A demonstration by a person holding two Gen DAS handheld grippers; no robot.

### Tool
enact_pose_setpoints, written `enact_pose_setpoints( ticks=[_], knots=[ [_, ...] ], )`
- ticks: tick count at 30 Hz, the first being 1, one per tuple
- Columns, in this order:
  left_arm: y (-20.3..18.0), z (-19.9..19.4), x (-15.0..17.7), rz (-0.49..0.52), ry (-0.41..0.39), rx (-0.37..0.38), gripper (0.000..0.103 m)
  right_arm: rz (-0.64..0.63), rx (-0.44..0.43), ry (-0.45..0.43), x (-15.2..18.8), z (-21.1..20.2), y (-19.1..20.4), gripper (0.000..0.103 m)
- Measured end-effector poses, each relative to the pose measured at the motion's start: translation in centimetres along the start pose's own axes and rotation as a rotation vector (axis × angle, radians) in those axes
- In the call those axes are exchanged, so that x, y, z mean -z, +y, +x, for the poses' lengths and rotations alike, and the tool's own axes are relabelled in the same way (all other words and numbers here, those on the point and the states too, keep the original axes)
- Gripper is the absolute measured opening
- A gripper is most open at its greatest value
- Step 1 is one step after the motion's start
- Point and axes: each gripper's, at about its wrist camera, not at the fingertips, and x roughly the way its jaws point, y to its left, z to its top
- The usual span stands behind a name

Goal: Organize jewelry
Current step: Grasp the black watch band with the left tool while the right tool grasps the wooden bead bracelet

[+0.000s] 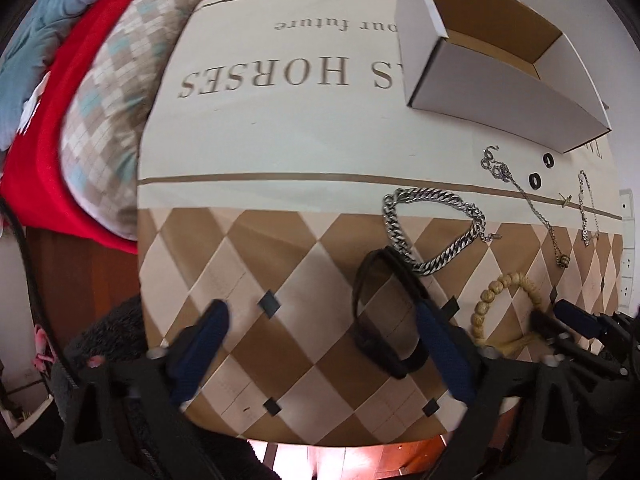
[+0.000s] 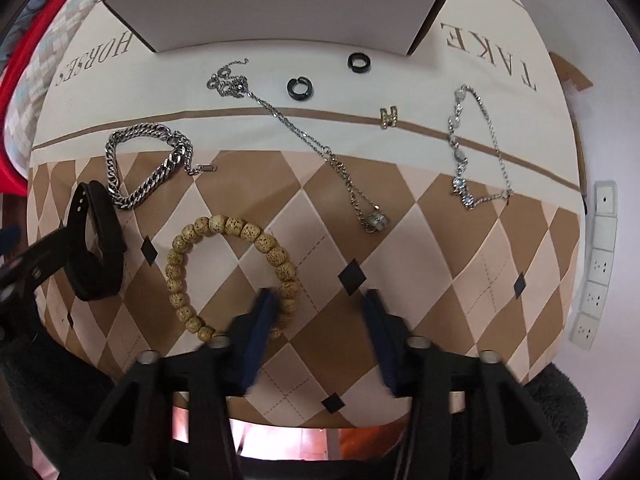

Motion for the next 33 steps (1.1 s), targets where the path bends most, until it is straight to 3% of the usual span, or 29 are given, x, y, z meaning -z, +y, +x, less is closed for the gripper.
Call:
enact_pose_setpoints(
  ticks=[1, 5, 8, 9, 10, 12, 15, 23, 27, 29, 31, 33],
  knots=[
    [-0.1, 0.3, -0.1, 0.004, 0.004, -0.001, 0.079, -0.006, 0.026, 0.004, 0.1, 0.3, -0.5, 0.013],
    [-0.5, 1.0, -0.3, 0.031, -0.007, -0.004, 0.071, 0.000, 0.054, 0.014, 0.4, 1.0, -2.9, 0.010],
    [-1.0, 1.7, -0.5, 0.051, -0.008, -0.011, 0.045, 0.010, 0.035, 0.032, 0.7, 1.7, -3.6, 0.012],
    [-1.0, 1.7, -0.5, 0.058, -0.004, -0.011, 0.028, 0.008, 0.033, 0.032, 0.8, 1.1, -4.1, 0.013],
    [-1.0, 2.1, -0.5, 0.066, -0.003, -0.012, 0.017, 0.008, 0.043, 0.027, 0.9, 1.3, -4.2, 0.016],
    [-1.3, 2.6, -0.5, 0.084, -0.011, -0.023, 0.010, 0.016, 0.049, 0.021, 1.0, 1.2, -4.4, 0.018],
    [-1.5, 2.9, -0.2, 0.110, -0.040, -0.042, 0.005, 0.035, 0.044, 0.015, 1.1, 0.6, -5.3, 0.018],
    [-2.9, 2.9, 1.4, 0.125, -0.084, -0.067, 0.004, 0.033, 0.063, 0.011, 0.0, 0.3, -5.5, 0.018],
    [-2.3, 1.5, 2.4, 0.114, -0.115, -0.061, 0.002, 0.017, 0.089, 0.000, 0.0, -0.1, -4.2, 0.018],
    [-2.2, 0.2, 2.8, 0.113, -0.138, -0.062, 0.002, 0.007, 0.097, -0.018, 0.2, -0.3, -3.5, 0.010],
    [-2.6, -0.7, 3.4, 0.110, -0.159, -0.059, 0.002, -0.007, 0.123, -0.041, 0.5, -0.5, -3.0, 0.010],
    [-2.6, -1.8, 3.7, 0.111, -0.180, -0.050, 0.001, 0.006, 0.094, -0.059, 0.8, -0.8, -2.9, 0.010]
  ],
)
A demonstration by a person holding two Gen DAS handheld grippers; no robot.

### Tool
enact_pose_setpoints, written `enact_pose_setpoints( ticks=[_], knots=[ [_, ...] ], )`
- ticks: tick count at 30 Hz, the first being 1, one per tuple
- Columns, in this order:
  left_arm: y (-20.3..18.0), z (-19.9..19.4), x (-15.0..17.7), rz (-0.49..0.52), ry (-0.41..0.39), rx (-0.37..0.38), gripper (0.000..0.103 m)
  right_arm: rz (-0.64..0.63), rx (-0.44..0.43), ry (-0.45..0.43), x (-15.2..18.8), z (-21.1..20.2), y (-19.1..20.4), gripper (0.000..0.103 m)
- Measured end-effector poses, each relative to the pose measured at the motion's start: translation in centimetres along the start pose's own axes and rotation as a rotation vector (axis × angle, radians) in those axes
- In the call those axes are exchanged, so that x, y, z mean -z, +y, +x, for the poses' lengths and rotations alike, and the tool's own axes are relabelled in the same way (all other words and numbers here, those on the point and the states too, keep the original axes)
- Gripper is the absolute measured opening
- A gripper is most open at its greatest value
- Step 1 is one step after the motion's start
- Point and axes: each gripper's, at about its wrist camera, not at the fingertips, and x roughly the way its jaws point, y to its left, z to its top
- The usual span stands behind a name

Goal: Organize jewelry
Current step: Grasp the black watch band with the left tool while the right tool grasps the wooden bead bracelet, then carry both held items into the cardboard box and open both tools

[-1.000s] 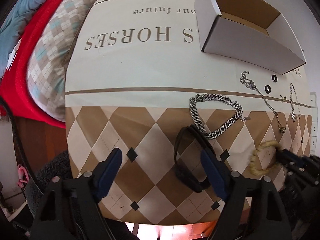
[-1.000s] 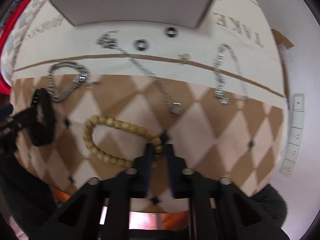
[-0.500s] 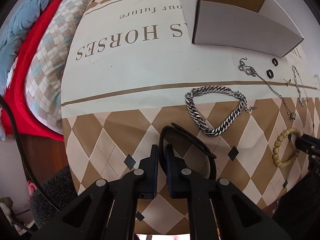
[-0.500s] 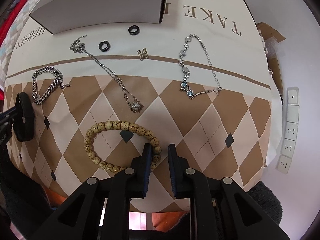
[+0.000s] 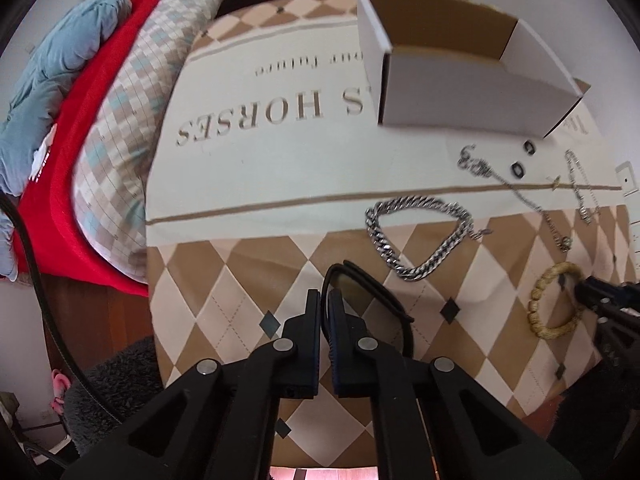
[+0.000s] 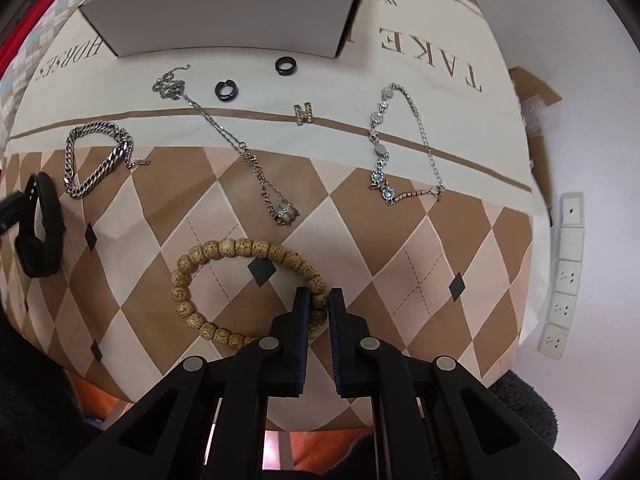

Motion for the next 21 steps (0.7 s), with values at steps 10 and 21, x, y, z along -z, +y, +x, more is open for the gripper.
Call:
enact_pose_setpoints(
  ticks=[10, 21],
  knots=[
    [2.8, -5.4, -1.9, -0.067, -0.093, 0.088, 0.000, 0.069, -0.134, -0.128, 0.7, -6.0, -0.8, 0.010],
    [5.6, 0.1, -2.2, -0.176, 0.124, 0.261, 0.051, 0.068, -0.185, -0.209, -0.1, -10.3, -1.0, 0.009]
  ],
)
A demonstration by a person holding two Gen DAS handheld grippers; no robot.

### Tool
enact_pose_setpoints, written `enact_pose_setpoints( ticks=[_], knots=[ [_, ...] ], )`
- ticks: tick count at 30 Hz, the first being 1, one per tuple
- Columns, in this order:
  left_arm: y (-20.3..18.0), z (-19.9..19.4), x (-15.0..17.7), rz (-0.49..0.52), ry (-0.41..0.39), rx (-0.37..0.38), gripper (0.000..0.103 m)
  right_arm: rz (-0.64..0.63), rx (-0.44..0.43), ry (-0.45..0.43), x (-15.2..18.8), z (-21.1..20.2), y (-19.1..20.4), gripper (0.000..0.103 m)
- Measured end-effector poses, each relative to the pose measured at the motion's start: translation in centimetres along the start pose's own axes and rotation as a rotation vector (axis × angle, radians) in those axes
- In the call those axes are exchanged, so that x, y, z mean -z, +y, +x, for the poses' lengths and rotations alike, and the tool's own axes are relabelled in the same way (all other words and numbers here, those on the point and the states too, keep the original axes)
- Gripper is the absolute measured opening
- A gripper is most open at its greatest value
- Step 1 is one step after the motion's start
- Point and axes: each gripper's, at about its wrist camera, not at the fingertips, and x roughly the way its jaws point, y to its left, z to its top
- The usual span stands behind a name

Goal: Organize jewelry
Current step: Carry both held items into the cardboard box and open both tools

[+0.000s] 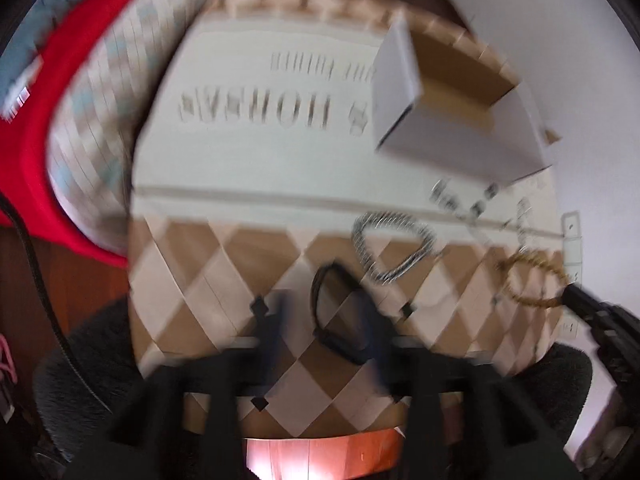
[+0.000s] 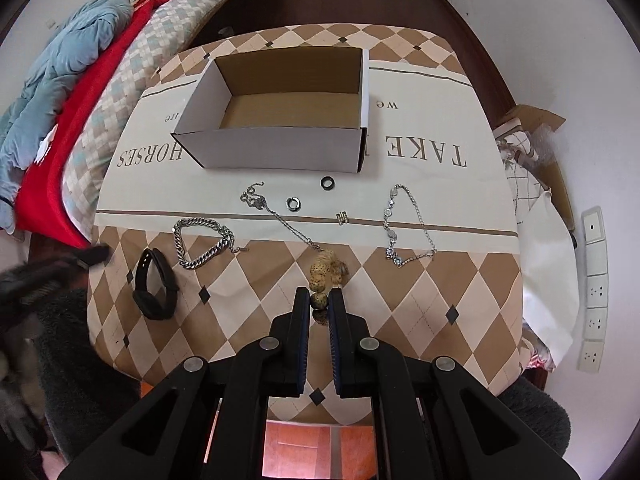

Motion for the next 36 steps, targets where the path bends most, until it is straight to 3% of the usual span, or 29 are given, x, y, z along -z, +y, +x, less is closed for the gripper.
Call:
enact_pose_setpoints(
  ticks=[5, 8, 10, 14, 20, 23, 30, 36],
  knots=[
    [0.3, 3.6, 0.5, -0.005, 0.057, -0.002, 0.051, 0.016, -0.004, 0.020, 0.0, 0.9, -0.9, 0.009],
    [-0.2, 4.2, 0.7, 0.021, 0.017, -0.034, 0.046, 0.019, -0.001, 0.026, 0.2, 1.3, -0.9, 0.009],
    [-1.0, 4.3, 0.7, 0.065, -0.022, -0.086, 0.001, 0.019, -0.003, 0.029, 0.1, 1.4, -0.8, 0.009],
    [-1.7, 4.2, 0.6, 0.103, -0.038, -0.117, 0.001, 0.021, -0.006, 0.017, -0.2, 1.2, -0.6, 0.009],
    [-2.9, -0.1, 0.9, 0.139, -0.159, -0.135, 0.001, 0.034, -0.022, -0.037, -1.1, -0.5, -0.7, 0.010],
    [-4.3, -3.7, 0.5, 0.163, -0.258, -0.149, 0.001, 0.043, -0.034, -0.074, -1.9, -1.8, -0.7, 0.010],
    [-8.0, -11.1, -3.2, 0.201, -0.421, -0.121, 0.001, 0.050, -0.062, -0.162, -4.7, -4.9, -0.6, 0.009],
    [-9.9, -13.9, -7.1, 0.209, -0.480, -0.087, 0.001, 0.052, -0.087, -0.222, -7.7, -7.0, -0.7, 0.009]
  ],
)
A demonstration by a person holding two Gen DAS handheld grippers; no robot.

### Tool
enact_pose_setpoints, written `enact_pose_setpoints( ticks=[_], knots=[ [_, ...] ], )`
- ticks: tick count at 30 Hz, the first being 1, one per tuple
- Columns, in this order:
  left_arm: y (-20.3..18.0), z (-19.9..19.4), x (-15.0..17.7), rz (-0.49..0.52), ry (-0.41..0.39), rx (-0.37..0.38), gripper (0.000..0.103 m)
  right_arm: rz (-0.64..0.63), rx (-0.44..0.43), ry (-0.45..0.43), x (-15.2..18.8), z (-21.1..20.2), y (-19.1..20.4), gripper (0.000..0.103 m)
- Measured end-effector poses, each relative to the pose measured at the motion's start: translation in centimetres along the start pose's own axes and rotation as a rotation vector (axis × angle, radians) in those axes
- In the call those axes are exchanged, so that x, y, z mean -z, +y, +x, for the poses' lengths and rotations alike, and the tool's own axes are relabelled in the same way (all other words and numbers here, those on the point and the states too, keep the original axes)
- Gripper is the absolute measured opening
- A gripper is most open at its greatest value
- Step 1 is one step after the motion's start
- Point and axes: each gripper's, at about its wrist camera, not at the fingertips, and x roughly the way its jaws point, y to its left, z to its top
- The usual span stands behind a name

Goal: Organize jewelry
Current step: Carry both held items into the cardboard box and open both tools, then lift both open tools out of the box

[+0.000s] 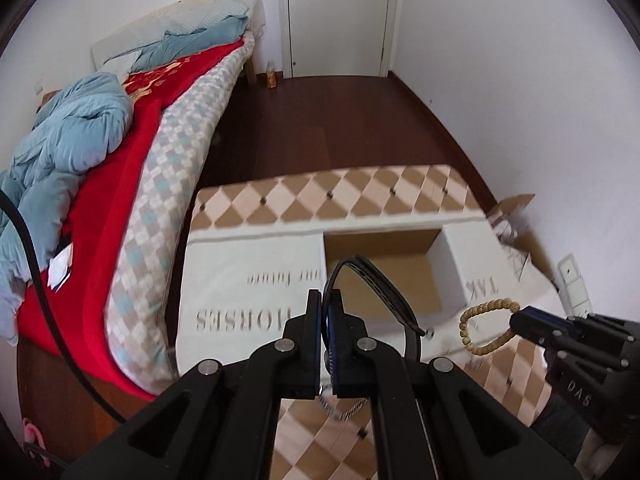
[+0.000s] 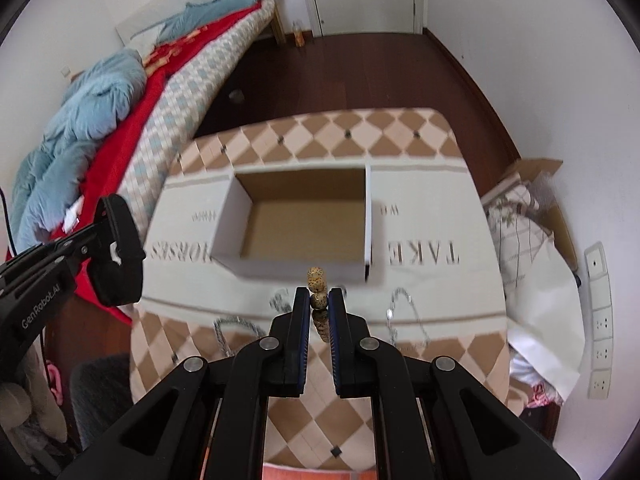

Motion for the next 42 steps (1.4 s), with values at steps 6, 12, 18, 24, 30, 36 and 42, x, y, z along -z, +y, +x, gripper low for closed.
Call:
enact_pose_setpoints(
  ticks=[6, 12, 18, 24, 30, 36, 42],
  knots=[
    [0.4, 3.1, -3.8, -0.034, 0.031, 0.034, 0.001, 0.011, -0.026, -0.034, -4.7, 0.1, -0.3, 0.010],
    [0.8, 9.3, -4.8, -0.076, 0.155, 0.103, 0.001, 0.028, -0.066, 0.034, -8.0, 4.6, -1.1, 0.010],
    [0.3, 14.2, -4.3, -0.091, 0.276, 0.162, 0.001, 0.039, -0.102, 0.146, -8.8, 10.4, -1.8, 0.010],
    [-0.3, 16.7, -4.2, -0.104, 0.367, 0.184, 0.008, 0.060, -0.131, 0.212, -8.8, 13.6, -2.7, 0.010],
    [-0.8, 16.2, -4.5, -0.102, 0.354, 0.179, 0.011, 0.065, -0.146, 0.246, -8.9, 13.9, -3.0, 0.012],
    [-0.4, 13.9, -5.6, -0.080, 0.274, 0.099, 0.074, 0.064, -0.097, 0.221, -9.0, 12.2, -3.6, 0.045],
    [1.3, 11.9, -4.9, -0.072, 0.212, -0.043, 0.101, -0.011, 0.108, 0.181, -7.5, 10.6, -2.8, 0.096]
  ],
)
